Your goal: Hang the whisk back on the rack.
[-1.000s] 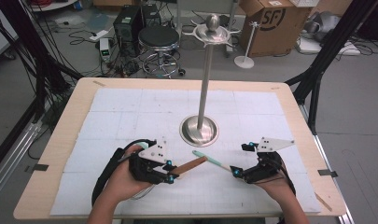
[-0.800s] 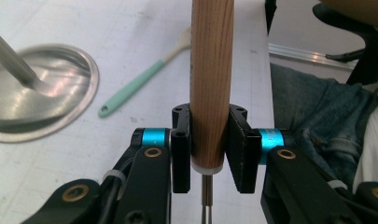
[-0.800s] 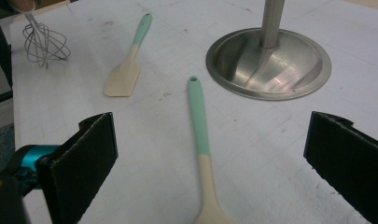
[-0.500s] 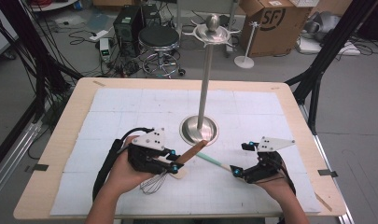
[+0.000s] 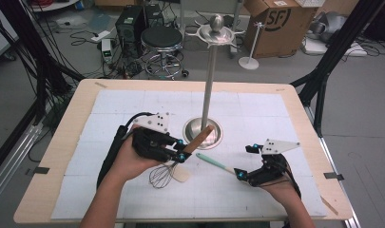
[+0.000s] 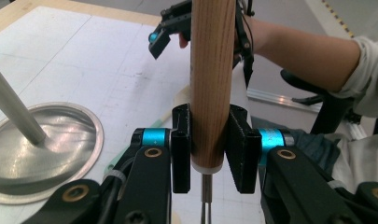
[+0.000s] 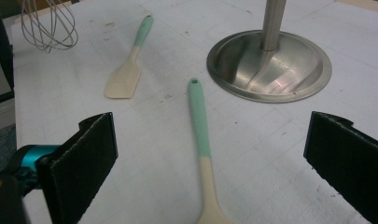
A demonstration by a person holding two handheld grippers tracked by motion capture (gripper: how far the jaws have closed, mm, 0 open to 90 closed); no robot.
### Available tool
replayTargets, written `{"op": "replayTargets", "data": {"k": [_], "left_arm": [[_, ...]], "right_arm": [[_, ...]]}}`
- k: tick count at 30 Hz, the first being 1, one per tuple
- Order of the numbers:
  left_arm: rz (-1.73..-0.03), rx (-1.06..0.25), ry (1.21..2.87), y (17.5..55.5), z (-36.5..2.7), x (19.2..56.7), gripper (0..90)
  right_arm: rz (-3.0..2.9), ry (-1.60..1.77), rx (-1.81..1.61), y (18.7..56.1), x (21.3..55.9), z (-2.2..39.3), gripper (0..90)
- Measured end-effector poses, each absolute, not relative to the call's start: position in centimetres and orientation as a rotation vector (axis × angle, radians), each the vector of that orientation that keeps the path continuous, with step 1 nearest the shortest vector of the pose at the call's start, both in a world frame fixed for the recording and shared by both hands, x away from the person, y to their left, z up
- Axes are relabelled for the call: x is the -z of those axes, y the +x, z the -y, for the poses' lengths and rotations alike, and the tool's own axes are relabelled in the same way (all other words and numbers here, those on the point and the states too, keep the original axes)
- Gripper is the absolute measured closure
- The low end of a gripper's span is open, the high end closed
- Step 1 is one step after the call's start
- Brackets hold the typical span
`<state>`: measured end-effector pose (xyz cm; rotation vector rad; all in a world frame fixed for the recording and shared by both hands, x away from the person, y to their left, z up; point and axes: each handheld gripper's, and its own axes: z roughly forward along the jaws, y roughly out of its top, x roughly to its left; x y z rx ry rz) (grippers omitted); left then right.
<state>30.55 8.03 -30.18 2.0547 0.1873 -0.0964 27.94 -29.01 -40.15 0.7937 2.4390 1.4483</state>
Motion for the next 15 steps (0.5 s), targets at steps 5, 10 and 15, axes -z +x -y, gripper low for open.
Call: {"op": "replayTargets", "data": {"k": [5,10,15], "left_arm": [[-0.191,0.105,2.029,31.5,-8.0,29.5,73.2],[-0.209,0.118,1.994,32.1,-8.1,29.5,73.2],[-0.198,0.139,1.951,32.2,-8.1,29.2,73.2]], "right_arm": [[-2.437,0.797,-1.449,27.9,40.2,29.0,2.3],[-2.441,0.79,-1.444,28.0,40.2,28.9,2.3],[-2.445,0.794,-1.443,28.1,40.3,28.8,2.3]]}}
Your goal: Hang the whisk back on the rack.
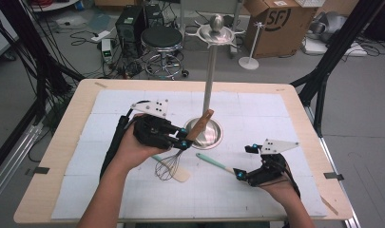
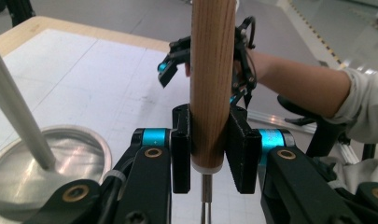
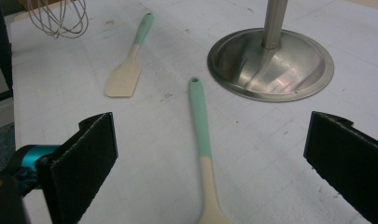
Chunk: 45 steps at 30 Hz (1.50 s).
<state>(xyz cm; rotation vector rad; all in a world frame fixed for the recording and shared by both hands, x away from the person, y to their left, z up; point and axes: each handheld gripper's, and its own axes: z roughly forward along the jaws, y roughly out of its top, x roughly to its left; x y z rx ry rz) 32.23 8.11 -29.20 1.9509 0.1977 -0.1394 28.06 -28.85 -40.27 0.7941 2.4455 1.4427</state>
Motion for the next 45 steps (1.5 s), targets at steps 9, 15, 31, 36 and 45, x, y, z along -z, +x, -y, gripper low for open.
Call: {"op": "replayTargets", "data": {"k": [9,15,31,36,45], "left_arm": [[-0.177,0.145,1.943,32.2,-8.3,28.8,73.2],[-0.172,0.144,1.958,32.5,-8.1,28.4,73.2],[-0.137,0.136,1.981,33.8,-6.8,25.3,73.2],[-0.135,0.149,1.971,34.0,-7.0,25.3,73.2],[-0.133,0.158,1.965,34.3,-7.4,25.4,73.2]], "right_arm": [[-2.449,0.788,-1.439,28.2,40.4,28.7,2.2],[-2.449,0.792,-1.442,28.3,40.4,28.7,2.2],[-2.45,0.791,-1.452,28.1,40.3,28.8,2.3],[-2.445,0.788,-1.454,28.2,40.3,28.8,2.3],[-2.45,0.792,-1.446,28.3,40.4,28.8,2.3]]}}
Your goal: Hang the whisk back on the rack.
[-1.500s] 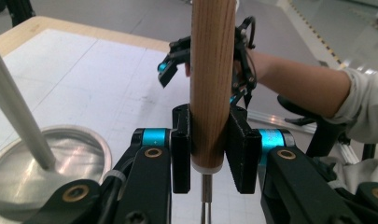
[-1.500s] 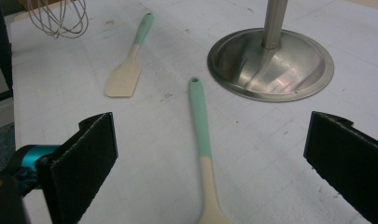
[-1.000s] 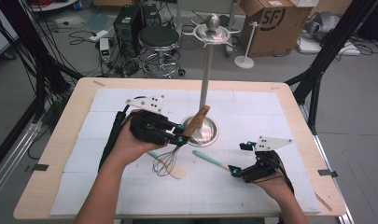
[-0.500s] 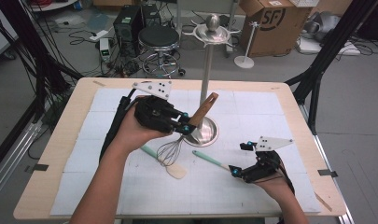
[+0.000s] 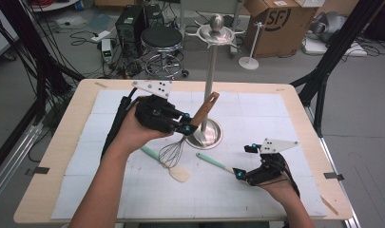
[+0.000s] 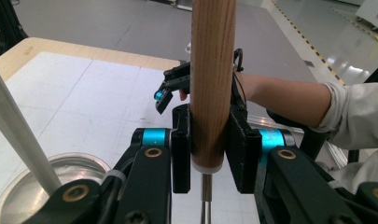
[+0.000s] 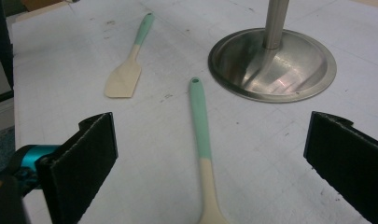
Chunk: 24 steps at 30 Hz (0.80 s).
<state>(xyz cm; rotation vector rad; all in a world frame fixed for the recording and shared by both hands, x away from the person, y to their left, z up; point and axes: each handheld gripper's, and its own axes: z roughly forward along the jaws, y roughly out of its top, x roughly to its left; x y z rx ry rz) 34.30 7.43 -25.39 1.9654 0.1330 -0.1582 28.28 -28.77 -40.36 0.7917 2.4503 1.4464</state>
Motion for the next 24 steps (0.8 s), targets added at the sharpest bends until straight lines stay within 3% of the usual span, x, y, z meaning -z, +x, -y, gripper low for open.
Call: {"op": "replayTargets", "data": {"k": [24], "left_arm": [[-0.119,0.14,1.935,33.93,-7.66,25.14,73.1]], "right_arm": [[-2.458,0.79,-1.443,28.07,40.35,28.7,2.3]]}}
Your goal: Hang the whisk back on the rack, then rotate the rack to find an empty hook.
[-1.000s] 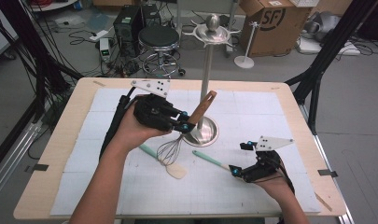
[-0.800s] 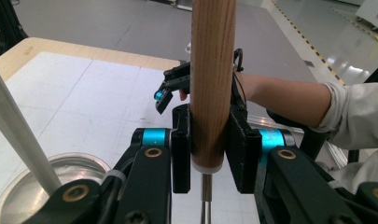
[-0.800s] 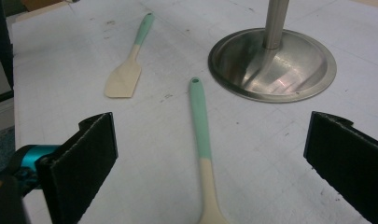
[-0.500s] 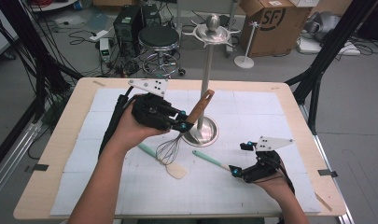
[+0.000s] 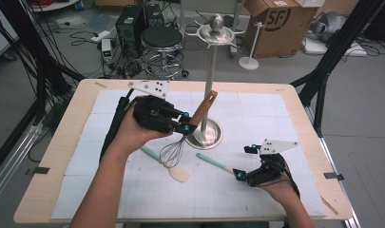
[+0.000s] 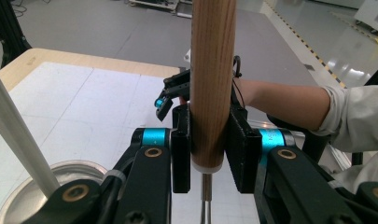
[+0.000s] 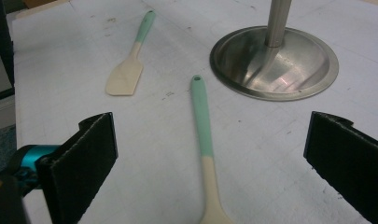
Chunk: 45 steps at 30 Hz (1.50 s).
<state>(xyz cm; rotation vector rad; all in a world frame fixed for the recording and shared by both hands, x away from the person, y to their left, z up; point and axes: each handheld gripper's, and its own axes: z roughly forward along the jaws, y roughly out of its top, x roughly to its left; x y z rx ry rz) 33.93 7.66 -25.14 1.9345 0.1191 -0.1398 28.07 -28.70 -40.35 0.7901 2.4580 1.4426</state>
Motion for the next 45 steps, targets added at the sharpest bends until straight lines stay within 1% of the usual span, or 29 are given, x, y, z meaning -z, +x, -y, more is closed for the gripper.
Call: {"op": "replayTargets", "data": {"k": [17,32,39,45], "left_arm": [[-0.124,0.15,1.912,34.4,-7.8,24.8,73.1],[-0.1,0.168,1.906,35.8,-7.1,22.4,73.1],[-0.115,0.158,1.916,36.7,-6.6,21.5,73.1],[-0.133,0.154,1.902,37.4,-7.1,21.2,73.1]], "right_arm": [[-2.454,0.788,-1.447,28.2,40.3,28.7,2.3],[-2.455,0.788,-1.445,28.1,40.3,28.7,2.3],[-2.453,0.789,-1.45,28.1,40.3,28.8,2.3],[-2.448,0.791,-1.456,28.1,40.2,28.9,2.3]]}}
